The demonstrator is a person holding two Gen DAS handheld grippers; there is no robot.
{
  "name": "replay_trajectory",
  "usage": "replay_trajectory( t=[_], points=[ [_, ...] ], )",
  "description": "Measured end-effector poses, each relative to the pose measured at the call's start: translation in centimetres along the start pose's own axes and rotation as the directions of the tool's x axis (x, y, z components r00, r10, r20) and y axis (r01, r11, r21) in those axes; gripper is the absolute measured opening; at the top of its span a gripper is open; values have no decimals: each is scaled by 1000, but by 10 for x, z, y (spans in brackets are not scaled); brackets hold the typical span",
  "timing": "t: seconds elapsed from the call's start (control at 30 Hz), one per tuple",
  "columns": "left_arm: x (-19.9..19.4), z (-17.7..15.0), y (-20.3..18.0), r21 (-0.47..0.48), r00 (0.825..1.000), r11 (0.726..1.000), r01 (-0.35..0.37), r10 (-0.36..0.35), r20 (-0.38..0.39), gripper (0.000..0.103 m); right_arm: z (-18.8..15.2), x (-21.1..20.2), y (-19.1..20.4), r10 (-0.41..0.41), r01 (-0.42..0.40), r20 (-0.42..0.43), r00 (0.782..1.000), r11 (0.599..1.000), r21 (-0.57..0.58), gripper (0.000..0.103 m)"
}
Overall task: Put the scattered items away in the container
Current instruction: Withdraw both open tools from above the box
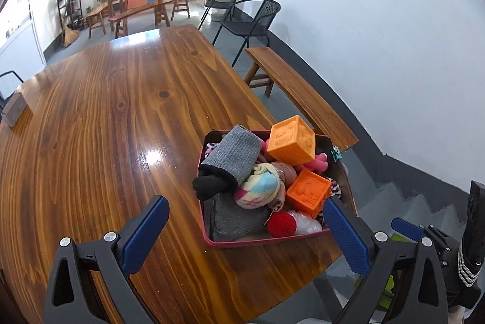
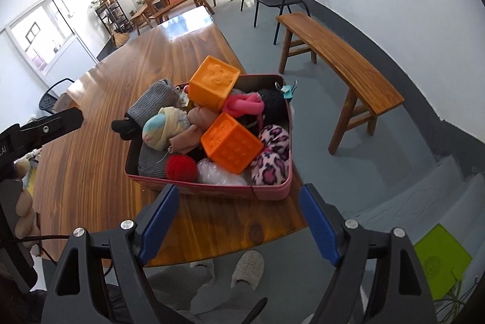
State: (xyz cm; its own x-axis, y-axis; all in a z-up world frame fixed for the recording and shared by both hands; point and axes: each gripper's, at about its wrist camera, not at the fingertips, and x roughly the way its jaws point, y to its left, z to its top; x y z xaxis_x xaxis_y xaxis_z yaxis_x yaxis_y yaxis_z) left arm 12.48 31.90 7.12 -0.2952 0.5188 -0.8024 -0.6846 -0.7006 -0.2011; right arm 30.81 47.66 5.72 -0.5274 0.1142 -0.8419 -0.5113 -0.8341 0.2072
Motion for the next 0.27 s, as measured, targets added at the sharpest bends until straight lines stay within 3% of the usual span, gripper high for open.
replay_trajectory(
  t=[0.27],
  points=[
    [4,-5,-14,61,999,997,39,-38,-17,103,-6,-4,-3,-11,11,-1,1000,999,44,84]
  ],
)
